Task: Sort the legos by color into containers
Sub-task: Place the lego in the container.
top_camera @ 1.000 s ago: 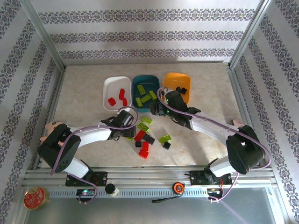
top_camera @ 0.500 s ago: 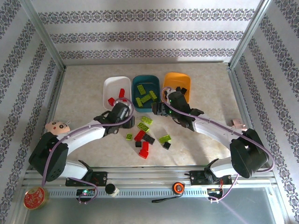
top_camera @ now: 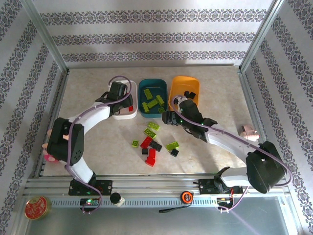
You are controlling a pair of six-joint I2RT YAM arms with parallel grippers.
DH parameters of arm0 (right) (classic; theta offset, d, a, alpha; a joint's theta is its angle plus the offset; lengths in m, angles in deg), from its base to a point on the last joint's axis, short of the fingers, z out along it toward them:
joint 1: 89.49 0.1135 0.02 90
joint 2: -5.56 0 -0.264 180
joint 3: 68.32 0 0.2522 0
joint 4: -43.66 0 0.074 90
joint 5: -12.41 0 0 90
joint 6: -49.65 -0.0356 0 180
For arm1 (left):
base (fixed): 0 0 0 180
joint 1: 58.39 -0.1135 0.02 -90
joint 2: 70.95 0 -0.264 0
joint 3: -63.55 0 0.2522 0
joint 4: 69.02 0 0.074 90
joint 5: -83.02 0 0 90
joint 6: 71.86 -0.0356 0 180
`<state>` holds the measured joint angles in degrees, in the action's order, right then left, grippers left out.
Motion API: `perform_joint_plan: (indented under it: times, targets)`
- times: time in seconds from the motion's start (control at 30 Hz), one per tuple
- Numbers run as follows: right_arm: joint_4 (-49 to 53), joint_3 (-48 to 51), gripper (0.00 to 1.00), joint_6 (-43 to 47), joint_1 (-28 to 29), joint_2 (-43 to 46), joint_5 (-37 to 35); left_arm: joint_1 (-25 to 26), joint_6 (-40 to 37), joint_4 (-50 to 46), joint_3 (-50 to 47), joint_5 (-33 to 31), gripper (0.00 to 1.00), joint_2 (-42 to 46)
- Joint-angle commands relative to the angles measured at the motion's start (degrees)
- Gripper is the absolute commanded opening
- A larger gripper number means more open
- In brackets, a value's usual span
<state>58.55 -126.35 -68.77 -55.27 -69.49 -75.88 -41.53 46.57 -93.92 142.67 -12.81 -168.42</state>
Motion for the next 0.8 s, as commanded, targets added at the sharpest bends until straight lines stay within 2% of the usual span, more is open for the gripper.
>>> perform_joint_plan:
  times: [0.0,0.1,0.3,0.57,0.77]
  targets:
    - [0.8,1.6,0.75,-0.6,-0.7,2.8,-1.5,-2.6,-0.9,-1.1,3.8,0.6,0.70,-2.0]
    - [1.5,2.5,0.76,-0.8,-0.7,4.2,-1.6,-3.1,-0.8,-1.8,5.5,2.0,0.83,-2.3]
    - [2.2,3.9,0.76,-0.9,-0.8,5.4,-0.3,-0.9,0.7,0.6,0.8,6.3,0.88,6.8]
    - [1.7,5.8,0.76,-1.2,-0.7,5.0,0.0,12.1,0.0,-3.4,-15.8,4.3,0.89,23.1]
    - [0.9,5.9,0.76,-1.5,-0.7,4.1,0.4,21.0,2.5,-7.6,-23.8,5.1,0.86,27.7]
